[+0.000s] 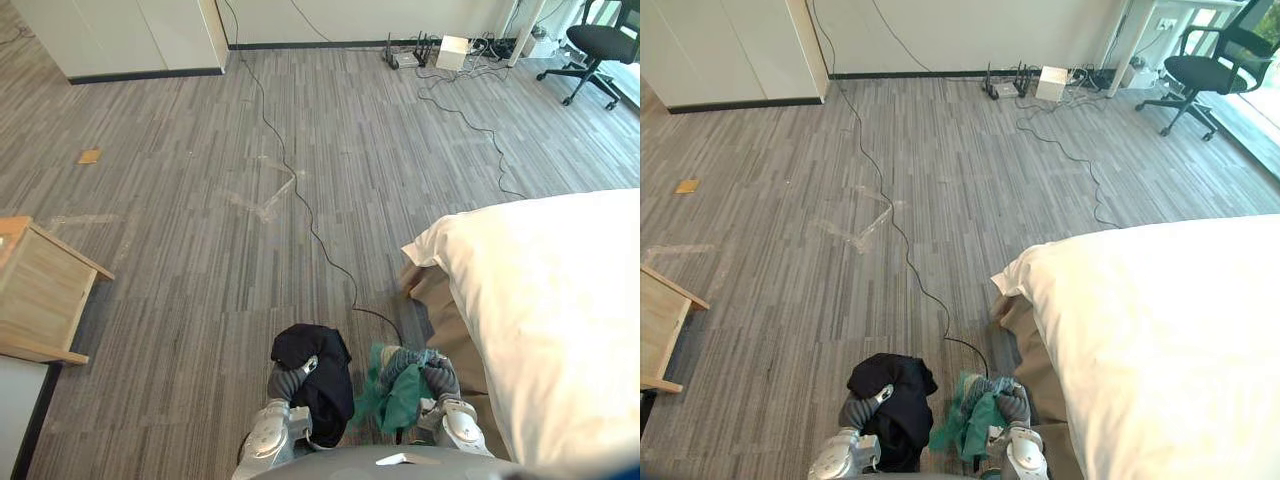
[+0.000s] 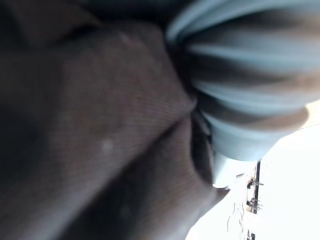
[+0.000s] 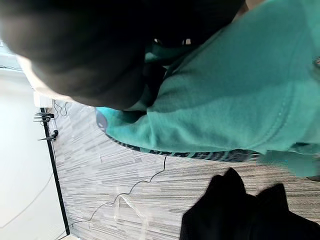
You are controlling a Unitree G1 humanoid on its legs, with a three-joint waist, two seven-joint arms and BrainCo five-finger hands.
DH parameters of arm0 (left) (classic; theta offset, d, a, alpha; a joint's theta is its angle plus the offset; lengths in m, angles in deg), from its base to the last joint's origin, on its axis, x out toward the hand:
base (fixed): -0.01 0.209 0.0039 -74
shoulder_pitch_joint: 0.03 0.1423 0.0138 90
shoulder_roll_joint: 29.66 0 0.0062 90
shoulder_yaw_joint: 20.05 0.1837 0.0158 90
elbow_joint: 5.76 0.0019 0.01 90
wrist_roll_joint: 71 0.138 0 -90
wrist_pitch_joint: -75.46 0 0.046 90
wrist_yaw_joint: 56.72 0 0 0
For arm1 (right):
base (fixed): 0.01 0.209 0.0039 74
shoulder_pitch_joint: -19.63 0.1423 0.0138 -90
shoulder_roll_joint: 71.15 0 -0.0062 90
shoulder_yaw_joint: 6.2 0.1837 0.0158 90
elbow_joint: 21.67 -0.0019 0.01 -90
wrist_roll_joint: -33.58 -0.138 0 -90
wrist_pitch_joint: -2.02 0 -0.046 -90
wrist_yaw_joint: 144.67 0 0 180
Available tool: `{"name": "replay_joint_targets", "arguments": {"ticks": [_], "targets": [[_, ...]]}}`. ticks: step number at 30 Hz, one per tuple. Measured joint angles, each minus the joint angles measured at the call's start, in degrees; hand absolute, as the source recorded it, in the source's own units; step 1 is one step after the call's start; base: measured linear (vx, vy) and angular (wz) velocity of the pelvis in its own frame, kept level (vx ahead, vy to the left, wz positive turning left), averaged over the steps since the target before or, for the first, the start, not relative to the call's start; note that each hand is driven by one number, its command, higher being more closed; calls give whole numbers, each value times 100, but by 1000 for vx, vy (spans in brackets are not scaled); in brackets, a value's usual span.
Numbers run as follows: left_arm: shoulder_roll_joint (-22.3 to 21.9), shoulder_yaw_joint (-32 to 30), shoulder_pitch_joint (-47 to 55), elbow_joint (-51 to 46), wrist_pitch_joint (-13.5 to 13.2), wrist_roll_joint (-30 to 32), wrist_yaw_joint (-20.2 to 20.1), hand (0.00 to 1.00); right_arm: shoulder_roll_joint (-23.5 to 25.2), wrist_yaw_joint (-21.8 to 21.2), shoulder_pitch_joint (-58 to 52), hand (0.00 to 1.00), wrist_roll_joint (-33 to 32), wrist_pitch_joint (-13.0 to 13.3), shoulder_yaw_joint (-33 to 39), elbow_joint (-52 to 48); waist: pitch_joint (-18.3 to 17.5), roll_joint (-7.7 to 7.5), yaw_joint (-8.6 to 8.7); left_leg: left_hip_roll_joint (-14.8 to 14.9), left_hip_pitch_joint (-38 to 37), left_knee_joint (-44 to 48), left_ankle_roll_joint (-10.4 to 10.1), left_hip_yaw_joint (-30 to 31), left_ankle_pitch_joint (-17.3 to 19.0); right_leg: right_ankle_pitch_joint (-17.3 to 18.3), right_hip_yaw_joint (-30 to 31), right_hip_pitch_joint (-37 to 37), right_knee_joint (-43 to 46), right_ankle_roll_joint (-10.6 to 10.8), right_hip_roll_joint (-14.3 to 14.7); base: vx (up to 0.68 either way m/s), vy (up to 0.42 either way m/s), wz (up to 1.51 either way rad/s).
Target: Tidy the bed and pick cloth on bed and put in laundry
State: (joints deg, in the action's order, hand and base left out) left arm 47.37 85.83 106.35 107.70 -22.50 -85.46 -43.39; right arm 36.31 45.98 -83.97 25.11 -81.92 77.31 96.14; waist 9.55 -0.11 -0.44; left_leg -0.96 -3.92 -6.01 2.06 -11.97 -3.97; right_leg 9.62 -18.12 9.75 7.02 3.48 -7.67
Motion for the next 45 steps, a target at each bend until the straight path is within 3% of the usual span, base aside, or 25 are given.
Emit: {"name": "replay_joint_targets", "arguments": {"ticks": [3,6,7,10,14,15,19,21,23,24,26,27,28,29,31,33,34,35,37,38,39,40,41,42,45], "targets": [[23,-32,-116,-61,1,39,98,100,-94,95,29,100,180,2,-40,-27,28,3,-55,-21,217,150,-59,76,31,131,-1,-58,-31,-13,-9,-127,-18,19],[47,-125,-277,-184,0,-11,98,100,-175,95,77,100,311,4,-58,-204,108,0,-92,70,888,1200,-24,308,327,182,-183,-157,-42,-13,5,-106,-23,41],[15,-164,-255,-194,0,-29,103,100,-192,96,80,100,311,4,-58,-222,141,24,-234,95,993,1403,-42,371,427,182,-208,-123,-51,-14,36,-88,-28,23],[-23,-271,-315,-204,-1,-62,120,100,-192,96,87,100,334,5,-55,-301,158,16,-360,63,1098,1265,-57,492,373,177,-313,-164,-107,-4,61,-55,-31,27],[-29,-311,-363,-202,0,-55,207,100,-223,95,244,100,546,-4,-72,-397,207,73,-572,-8,1121,635,46,479,-66,-100,-307,-335,-490,2,118,37,-15,6],[-29,-307,-379,-201,2,-53,208,100,-221,103,254,100,558,-7,-87,-380,211,66,-654,-25,1162,638,57,464,-68,-184,-290,-325,-624,3,125,99,6,-1],[-7,-304,-362,-203,3,-53,215,100,-160,105,239,100,764,-17,-116,-380,230,8,-701,-153,948,568,94,466,40,-198,-229,-90,-684,30,32,82,18,5],[-9,-248,-276,-239,4,-47,215,100,-184,100,186,100,769,-18,-143,-366,252,-116,-694,-310,688,517,58,403,362,252,-48,-89,-119,215,-207,80,27,-13],[-4,-77,-205,-187,43,7,212,100,-234,96,54,100,773,-27,-141,-288,175,-211,-625,-424,448,428,66,417,502,534,173,-641,1484,401,-547,119,49,7],[30,-15,-215,-191,46,24,210,100,-257,93,17,100,779,-37,-137,-271,159,-184,-602,-406,418,428,79,468,510,453,253,-868,2015,497,-597,172,94,38],[122,7,-247,-194,95,63,210,100,-252,81,-65,100,888,-100,-160,-136,210,-265,-410,-416,118,464,248,837,602,-337,273,-1580,3880,416,-902,310,93,65],[150,6,-237,-195,112,63,214,100,-233,83,-91,100,904,-105,-160,-115,230,-287,-347,-407,63,501,312,955,645,-603,281,-1713,4218,310,-939,380,38,82],[239,-2,-241,-193,136,64,219,100,-190,82,-173,100,952,-105,-221,-130,230,-319,-247,-367,62,671,404,1202,761,-170,308,-1918,4607,150,-908,317,-1,92],[236,3,-284,-193,142,64,246,100,-184,84,-231,100,970,-105,-243,-196,237,-301,-196,-296,35,802,390,1426,887,177,302,-2083,4563,129,-766,318,-11,92],[211,59,-363,-194,142,64,288,100,-184,89,-247,100,969,-97,-248,-239,252,-265,-176,-208,-27,900,330,1583,978,424,306,-2287,4189,95,-597,293,-21,75],[185,177,-493,-194,142,65,293,100,-194,88,-197,100,967,-92,-247,-284,269,-159,-138,-111,-116,902,230,1828,1101,464,345,-2570,2990,14,-390,386,-93,72],[144,172,-552,-191,142,65,290,100,-218,81,-120,100,966,-93,-243,-284,292,-52,-85,3,-158,901,144,1893,1152,288,429,-2665,2010,87,-239,294,-124,39],[138,168,-581,-192,142,66,290,100,-224,81,-73,100,966,-93,-238,-287,319,3,-73,49,-182,902,96,1903,1181,148,496,-2718,1638,94,-192,382,-178,43],[138,134,-657,-192,140,66,289,100,-228,77,26,100,969,-96,-196,-346,409,155,-68,282,-442,901,-238,1920,1400,-675,835,-2893,290,187,-165,409,-218,29],[138,105,-648,-192,140,66,289,100,-222,70,15,100,970,-100,-203,-350,414,158,-71,313,-518,900,-329,1916,1457,-806,928,-2915,114,205,-200,578,-371,34],[140,44,-607,-190,137,67,286,100,-203,45,-32,100,974,-115,-212,-392,404,119,-64,397,-772,917,-559,1919,1699,-946,958,-2872,-73,160,-309,526,-364,36],[143,12,-575,-190,121,68,279,100,-199,34,-91,100,976,-121,-220,-409,393,99,-56,454,-893,935,-608,1939,1850,-1109,950,-2814,-79,168,-330,638,-485,43],[62,-69,-532,-146,120,67,281,100,-212,8,-162,100,979,-159,-238,-405,367,230,-62,738,-997,1087,-738,1977,2119,-1840,882,-2803,243,62,-149,504,-425,28],[-47,-94,-497,-44,111,65,278,100,-322,-32,-72,100,982,-199,-231,-396,312,479,-92,1045,-863,1442,-839,1979,2146,-1493,694,-2829,500,-90,136,492,-416,20],[-134,-97,-481,18,102,51,232,100,-407,-64,95,100,983,-202,-247,-393,322,477,-91,1254,-216,3019,-861,1939,1695,-1131,459,-2531,560,-339,394,460,-372,18]]}}
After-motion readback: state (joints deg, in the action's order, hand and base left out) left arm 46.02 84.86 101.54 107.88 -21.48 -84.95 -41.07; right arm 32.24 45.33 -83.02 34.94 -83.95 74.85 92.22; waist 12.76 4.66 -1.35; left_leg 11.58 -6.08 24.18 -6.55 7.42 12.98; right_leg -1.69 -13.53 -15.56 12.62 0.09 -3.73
